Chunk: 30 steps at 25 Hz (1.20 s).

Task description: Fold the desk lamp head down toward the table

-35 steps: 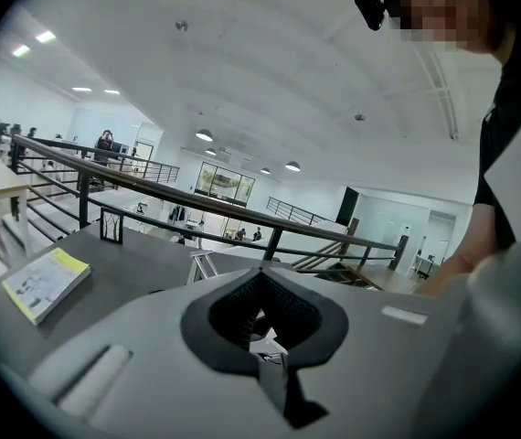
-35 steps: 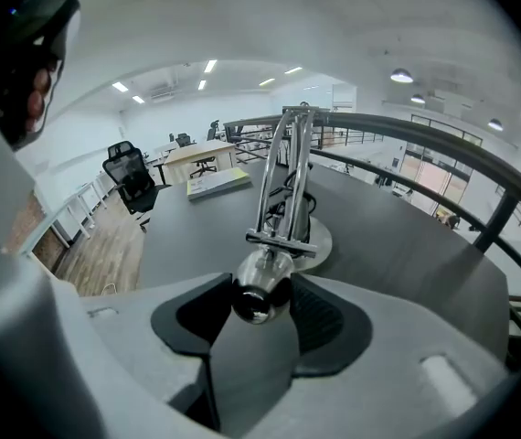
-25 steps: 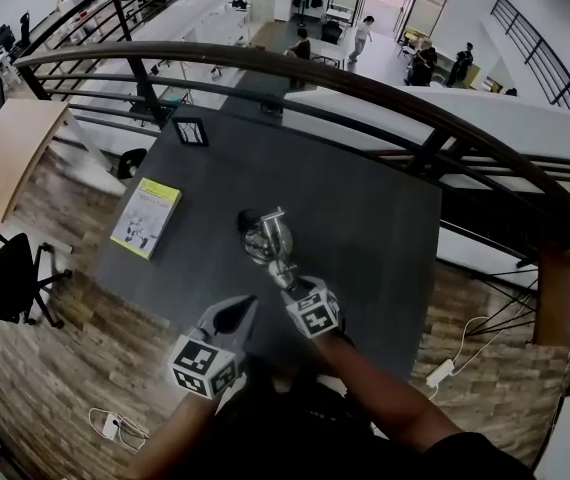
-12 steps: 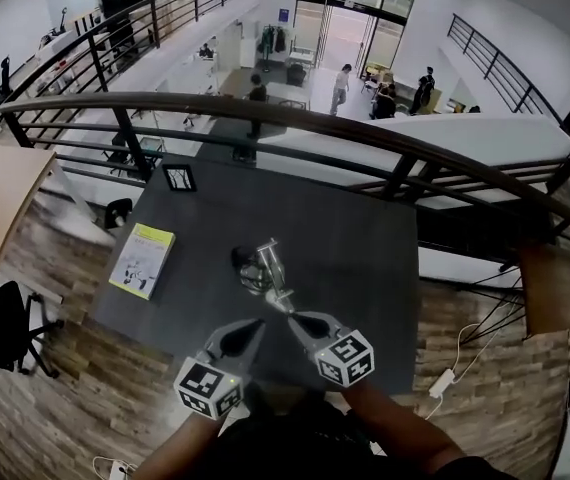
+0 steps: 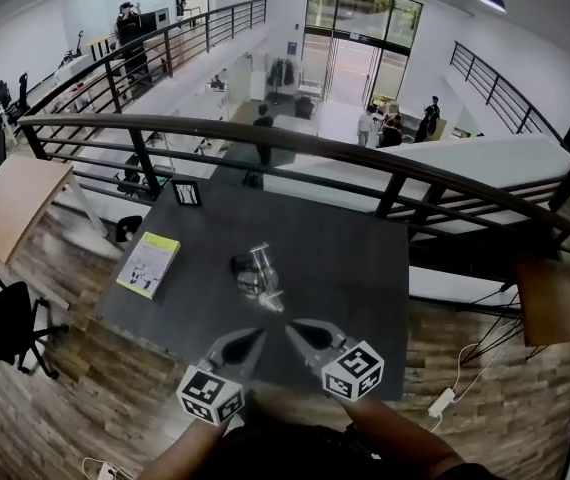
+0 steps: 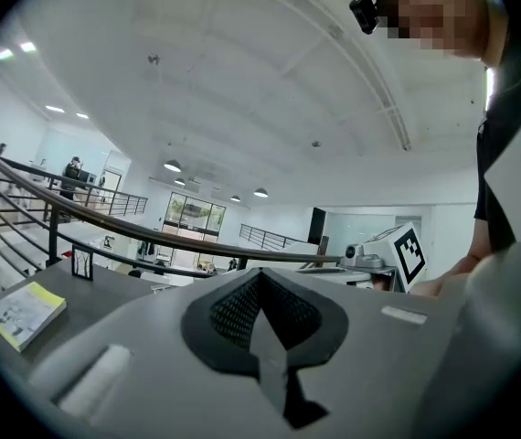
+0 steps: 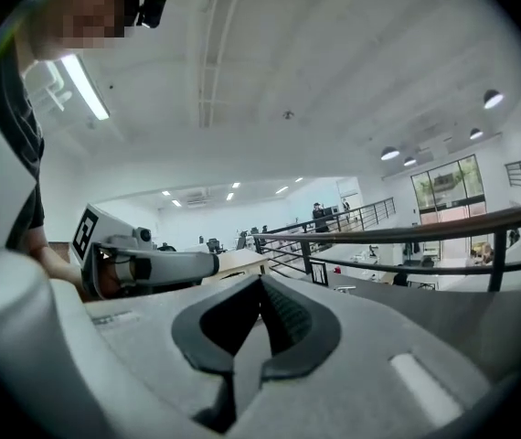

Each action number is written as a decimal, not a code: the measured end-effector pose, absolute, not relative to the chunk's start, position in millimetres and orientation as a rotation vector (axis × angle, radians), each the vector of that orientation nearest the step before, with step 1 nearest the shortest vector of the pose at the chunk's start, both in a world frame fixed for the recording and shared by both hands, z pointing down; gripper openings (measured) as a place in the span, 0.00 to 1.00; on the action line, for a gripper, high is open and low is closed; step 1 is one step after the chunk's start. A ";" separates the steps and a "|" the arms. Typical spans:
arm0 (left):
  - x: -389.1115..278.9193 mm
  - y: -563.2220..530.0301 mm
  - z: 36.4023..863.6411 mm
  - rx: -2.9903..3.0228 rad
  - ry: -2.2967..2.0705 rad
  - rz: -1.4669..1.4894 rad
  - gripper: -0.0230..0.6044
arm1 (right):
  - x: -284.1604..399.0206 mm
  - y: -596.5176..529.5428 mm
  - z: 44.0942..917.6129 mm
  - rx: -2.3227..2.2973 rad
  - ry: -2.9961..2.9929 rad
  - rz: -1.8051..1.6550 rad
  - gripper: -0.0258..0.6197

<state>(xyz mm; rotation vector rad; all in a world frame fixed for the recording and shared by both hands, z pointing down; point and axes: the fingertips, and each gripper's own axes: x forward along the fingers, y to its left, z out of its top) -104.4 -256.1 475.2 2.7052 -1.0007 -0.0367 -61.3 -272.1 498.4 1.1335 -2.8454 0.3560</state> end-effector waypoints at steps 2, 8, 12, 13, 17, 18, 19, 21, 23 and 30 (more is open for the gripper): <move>-89.6 -236.2 471.9 2.701 -1.031 -0.048 0.04 | -48.0 -251.2 494.2 1.110 -2.864 0.351 0.04; -44.4 -161.9 459.8 2.692 -1.090 -0.086 0.04 | -8.1 -179.5 479.0 1.050 -2.912 0.274 0.04; -22.4 -113.8 448.8 2.691 -1.131 -0.101 0.04 | 10.7 -132.6 467.2 1.011 -2.947 0.251 0.04; -19.1 -103.9 447.4 2.690 -1.142 -0.102 0.04 | 13.3 -122.7 465.1 0.997 -2.956 0.249 0.04; -11.9 -77.8 442.1 2.678 -1.183 -0.112 0.04 | 19.8 -92.0 457.5 0.959 -2.983 0.240 0.04; -10.2 -73.1 440.9 2.677 -1.187 -0.113 0.04 | 20.5 -86.9 456.4 0.954 -2.987 0.240 0.04; -8.8 -68.9 440.1 2.677 -1.189 -0.111 0.04 | 20.5 -82.7 455.6 0.948 -2.992 0.243 0.04; -6.6 -61.8 439.4 2.672 -1.195 -0.103 0.04 | 19.5 -75.8 454.1 0.939 -2.999 0.248 0.04; -4.9 -55.7 440.7 2.679 -1.201 -0.099 0.04 | 19.7 -69.4 452.2 0.934 -3.002 0.241 0.04; -8.6 -39.8 438.3 2.684 -1.225 -0.108 0.04 | 19.5 -55.1 444.9 0.939 -3.005 0.211 0.04</move>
